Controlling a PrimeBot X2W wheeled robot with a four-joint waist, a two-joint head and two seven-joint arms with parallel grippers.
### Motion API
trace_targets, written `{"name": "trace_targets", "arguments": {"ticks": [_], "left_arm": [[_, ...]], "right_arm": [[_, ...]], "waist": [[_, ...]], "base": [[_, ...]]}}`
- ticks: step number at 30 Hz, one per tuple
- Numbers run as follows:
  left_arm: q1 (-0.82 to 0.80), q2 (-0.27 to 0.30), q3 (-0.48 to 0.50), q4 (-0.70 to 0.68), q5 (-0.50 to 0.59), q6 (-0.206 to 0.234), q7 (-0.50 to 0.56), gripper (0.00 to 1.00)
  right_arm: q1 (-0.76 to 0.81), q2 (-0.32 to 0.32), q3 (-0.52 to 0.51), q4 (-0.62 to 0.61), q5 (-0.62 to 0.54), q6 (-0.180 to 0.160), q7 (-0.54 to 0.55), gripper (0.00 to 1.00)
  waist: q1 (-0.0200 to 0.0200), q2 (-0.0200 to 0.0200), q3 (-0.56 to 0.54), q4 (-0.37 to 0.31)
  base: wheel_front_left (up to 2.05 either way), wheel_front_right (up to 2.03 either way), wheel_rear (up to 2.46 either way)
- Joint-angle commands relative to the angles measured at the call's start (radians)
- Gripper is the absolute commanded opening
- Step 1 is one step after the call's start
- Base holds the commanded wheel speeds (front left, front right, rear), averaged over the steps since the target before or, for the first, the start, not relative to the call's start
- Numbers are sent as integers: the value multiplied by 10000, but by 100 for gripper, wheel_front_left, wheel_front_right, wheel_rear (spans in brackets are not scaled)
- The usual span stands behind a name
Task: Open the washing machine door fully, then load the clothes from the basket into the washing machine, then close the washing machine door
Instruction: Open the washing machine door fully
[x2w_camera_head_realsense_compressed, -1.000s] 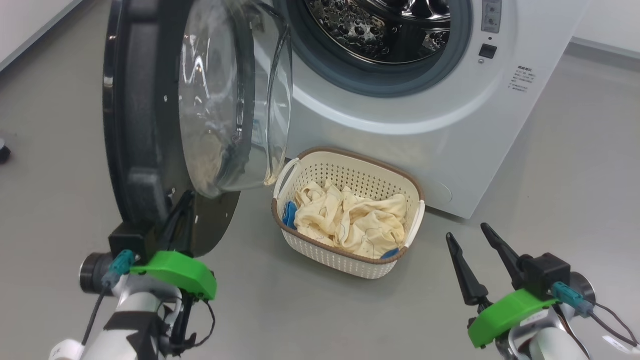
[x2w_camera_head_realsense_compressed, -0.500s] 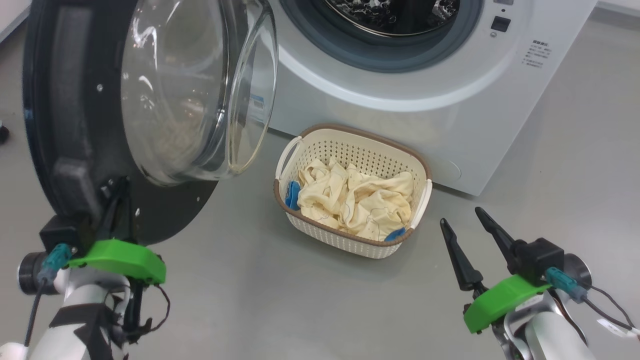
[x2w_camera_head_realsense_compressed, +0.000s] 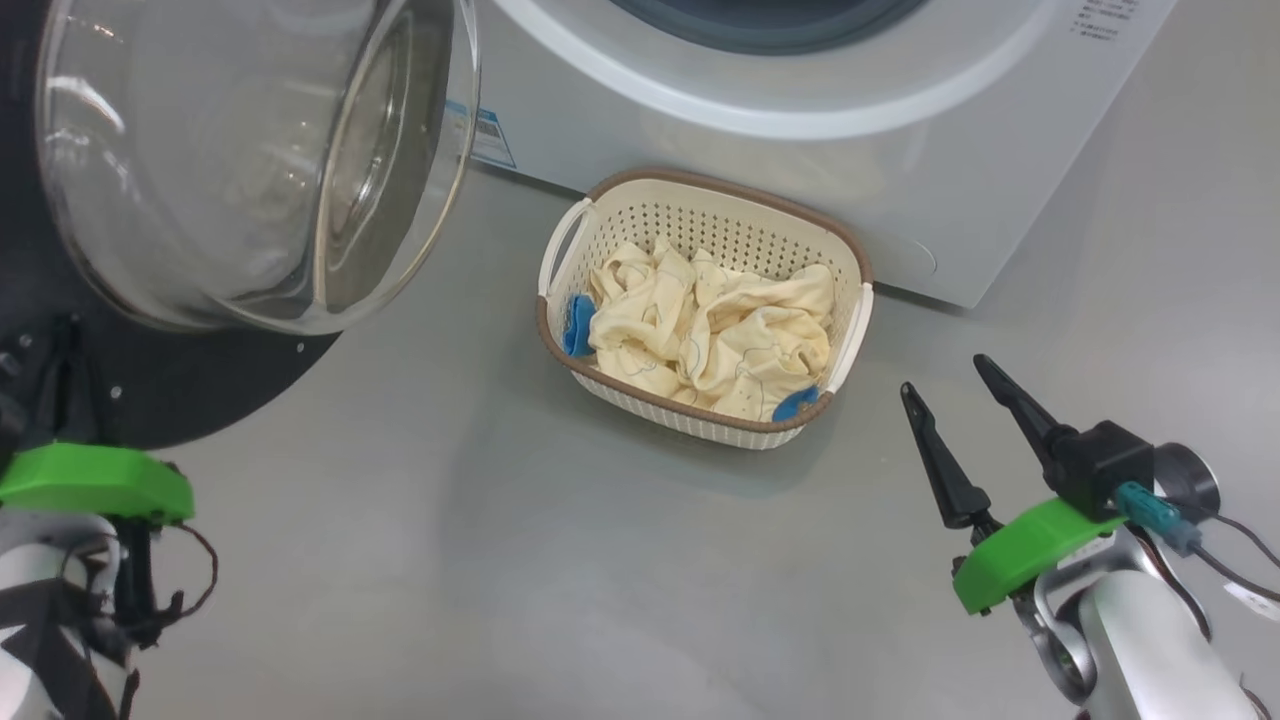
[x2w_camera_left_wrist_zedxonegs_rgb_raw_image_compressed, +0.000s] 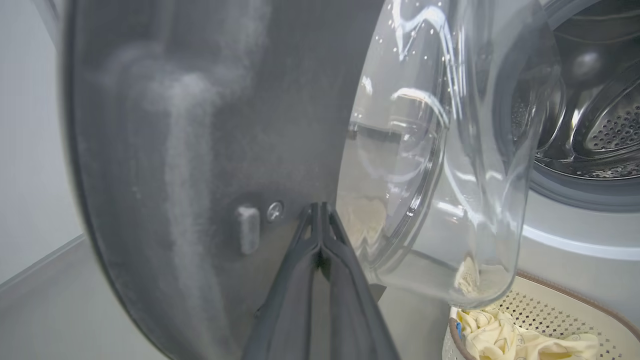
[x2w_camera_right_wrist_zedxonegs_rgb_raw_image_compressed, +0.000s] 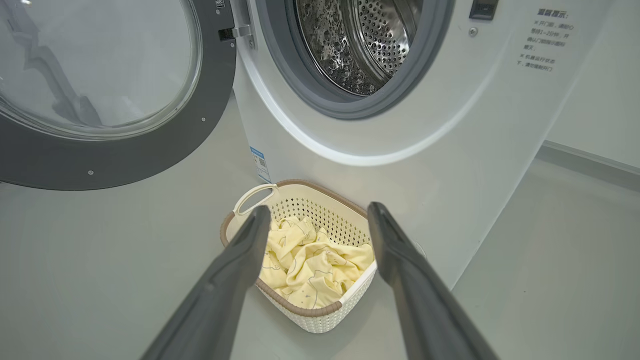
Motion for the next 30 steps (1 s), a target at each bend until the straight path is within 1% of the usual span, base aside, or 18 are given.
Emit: {"name": "trace_targets", "arguments": {"ticks": [1,11,22,26,30], "left_arm": [[-569,668,600,-193,-121,77,-137,0],[-1368,1181,1351,316,-217,-151,-140,0],[-2380,1931,1638,1492,95,-554,-140,0],[-2687,1997,1736,1888,191,-697,-141,0],[-2961,1942,1885,2211,343,-772,-141,0]], "right_arm": [[-326,-126,194,-369,-81,-29,18,100],[-580,-615,137,-1133,-221,-29,580,100],[-599,-1012,78,-1921,-289,-29,1147,100],[-556,-1102,-4,-2129,-313,-29,1290,100],[-526,-1163,-66,-2294,-326,-29,1390,100]], "waist": [[-1,0,199,-17],[-1,0,1107,31],[-1,0,1947,51],[-1,0,2145,74],[-1,0,2248,74]], "base": [[0,0,0],[0,0,0],[0,0,0],[0,0,0],[0,0,0]]}}
